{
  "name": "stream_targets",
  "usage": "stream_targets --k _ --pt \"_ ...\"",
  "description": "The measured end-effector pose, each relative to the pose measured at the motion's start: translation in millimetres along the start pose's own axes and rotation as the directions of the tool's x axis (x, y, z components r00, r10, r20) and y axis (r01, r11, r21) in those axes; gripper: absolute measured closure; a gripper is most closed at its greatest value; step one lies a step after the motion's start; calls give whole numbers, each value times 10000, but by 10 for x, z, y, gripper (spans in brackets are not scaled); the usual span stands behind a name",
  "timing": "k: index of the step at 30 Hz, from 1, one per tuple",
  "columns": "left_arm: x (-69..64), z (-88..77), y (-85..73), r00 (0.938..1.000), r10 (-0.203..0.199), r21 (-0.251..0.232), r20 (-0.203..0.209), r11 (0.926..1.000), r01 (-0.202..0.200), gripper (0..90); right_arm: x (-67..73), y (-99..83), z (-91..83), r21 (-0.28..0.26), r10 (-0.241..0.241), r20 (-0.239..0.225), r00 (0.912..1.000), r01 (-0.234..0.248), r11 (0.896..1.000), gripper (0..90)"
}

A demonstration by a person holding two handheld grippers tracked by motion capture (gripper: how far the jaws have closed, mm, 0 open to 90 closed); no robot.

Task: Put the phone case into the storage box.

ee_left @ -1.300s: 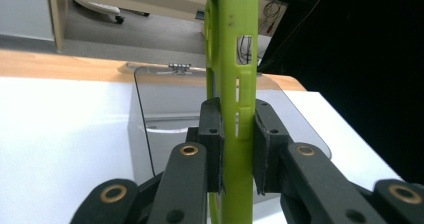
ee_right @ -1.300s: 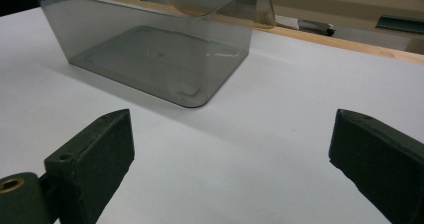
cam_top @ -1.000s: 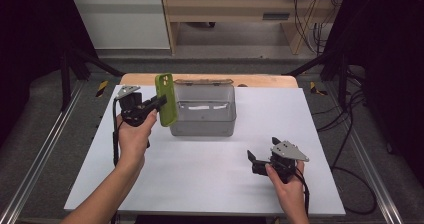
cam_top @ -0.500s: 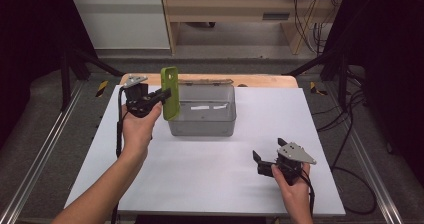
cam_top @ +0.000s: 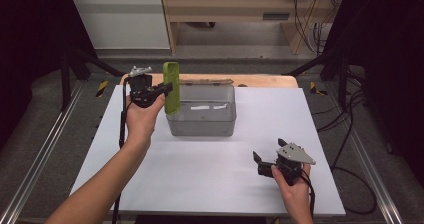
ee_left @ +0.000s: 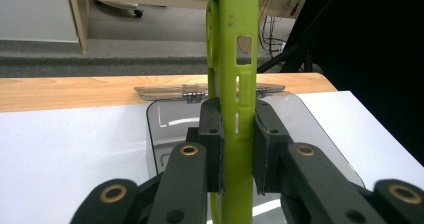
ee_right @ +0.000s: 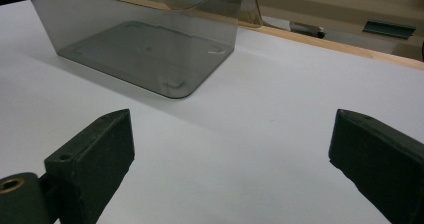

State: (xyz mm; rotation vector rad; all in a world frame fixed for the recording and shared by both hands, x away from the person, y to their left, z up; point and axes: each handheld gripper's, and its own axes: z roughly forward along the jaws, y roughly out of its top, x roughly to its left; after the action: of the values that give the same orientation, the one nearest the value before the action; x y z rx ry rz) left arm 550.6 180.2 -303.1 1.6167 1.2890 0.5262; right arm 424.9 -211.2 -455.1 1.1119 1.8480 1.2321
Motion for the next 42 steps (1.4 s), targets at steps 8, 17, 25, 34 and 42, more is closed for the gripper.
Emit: stream_targets --k 8,17,25,34,42 --pt "-43 89 18 9987 449 182 -229 9988 -445 773 -7 -4 -7 -12 -50 51 10000 50 10000 50" --pt "-8 212 -14 9960 441 122 -772 9990 -433 773 1 -14 6 133 -190 129 9997 189 9997 50" --pt "-3 299 -73 9908 654 206 -1187 9978 -634 774 2 -14 6 153 -180 148 9997 177 9997 51" --pt "17 378 -152 9840 776 498 -1604 9963 -704 774 4 -18 12 243 -211 155 9997 207 9995 52" --pt "8 428 -175 9829 782 704 -1665 9952 -673 774 6 -21 18 307 -208 145 9997 204 9993 52"
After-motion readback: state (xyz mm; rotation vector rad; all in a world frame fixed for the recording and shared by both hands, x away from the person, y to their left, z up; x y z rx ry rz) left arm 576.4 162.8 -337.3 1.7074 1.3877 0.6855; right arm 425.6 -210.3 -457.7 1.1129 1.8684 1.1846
